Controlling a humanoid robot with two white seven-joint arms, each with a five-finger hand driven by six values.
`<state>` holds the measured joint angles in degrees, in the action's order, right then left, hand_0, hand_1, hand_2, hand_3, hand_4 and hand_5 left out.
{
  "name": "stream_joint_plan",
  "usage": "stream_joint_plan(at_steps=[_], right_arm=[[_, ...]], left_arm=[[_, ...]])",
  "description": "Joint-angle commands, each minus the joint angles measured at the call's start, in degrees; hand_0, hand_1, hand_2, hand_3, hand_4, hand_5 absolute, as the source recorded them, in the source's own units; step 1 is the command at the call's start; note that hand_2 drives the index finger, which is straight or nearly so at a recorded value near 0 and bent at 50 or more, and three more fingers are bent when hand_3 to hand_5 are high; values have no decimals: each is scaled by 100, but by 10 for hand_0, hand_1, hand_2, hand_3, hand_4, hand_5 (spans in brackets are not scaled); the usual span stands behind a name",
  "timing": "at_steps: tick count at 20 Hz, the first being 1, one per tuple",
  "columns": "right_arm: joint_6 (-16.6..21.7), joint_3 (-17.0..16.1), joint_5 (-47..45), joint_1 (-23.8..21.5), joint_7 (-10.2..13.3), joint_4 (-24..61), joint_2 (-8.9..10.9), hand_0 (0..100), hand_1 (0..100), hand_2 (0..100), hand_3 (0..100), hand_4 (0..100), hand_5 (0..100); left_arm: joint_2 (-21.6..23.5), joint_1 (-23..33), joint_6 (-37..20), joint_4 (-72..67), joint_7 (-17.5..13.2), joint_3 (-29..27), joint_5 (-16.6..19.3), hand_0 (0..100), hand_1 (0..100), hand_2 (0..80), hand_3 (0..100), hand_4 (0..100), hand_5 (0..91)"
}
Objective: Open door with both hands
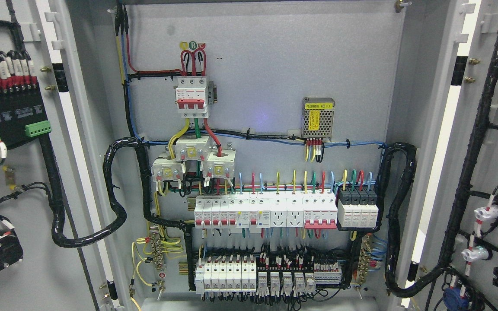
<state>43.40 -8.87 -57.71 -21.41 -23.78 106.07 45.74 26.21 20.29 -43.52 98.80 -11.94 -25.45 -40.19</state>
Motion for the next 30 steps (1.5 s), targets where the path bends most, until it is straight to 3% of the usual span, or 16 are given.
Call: stream_joint_plan(at_steps=[1, 4, 13, 17, 27, 30], right_arm=[[19, 17, -3, -13, -117, -25, 111, 0, 0, 0, 0, 0, 0], [28, 52, -3, -21, -241, 10, 111, 0, 0, 0, 0, 0, 0], [19, 263, -3, -13, -241, 124, 120, 0, 0, 0, 0, 0, 0], [2, 474, -3, 75, -241, 133, 102, 0, 0, 0, 0, 0, 0], [-34, 1282, 84, 207, -233, 116, 67, 0, 0, 0, 0, 0, 0], [-42, 1659, 93, 207, -233, 115, 41, 0, 0, 0, 0, 0, 0]], left_arm=[[235, -350, 413, -607, -1, -74, -59, 0, 0, 0, 0, 30, 0], [244, -394, 712, -713, -1, -92, -59, 0, 0, 0, 0, 29, 0], [358, -464, 1494, -801, -1, -171, -120, 0, 0, 0, 0, 30, 0], [393, -499, 1548, -827, -1, -171, -190, 0, 0, 0, 0, 30, 0], [402, -1018, 2382, -1152, -1, -259, -190, 0, 0, 0, 0, 30, 0], [402, -1193, 2444, -1310, -1, -259, -182, 0, 0, 0, 0, 29, 0]])
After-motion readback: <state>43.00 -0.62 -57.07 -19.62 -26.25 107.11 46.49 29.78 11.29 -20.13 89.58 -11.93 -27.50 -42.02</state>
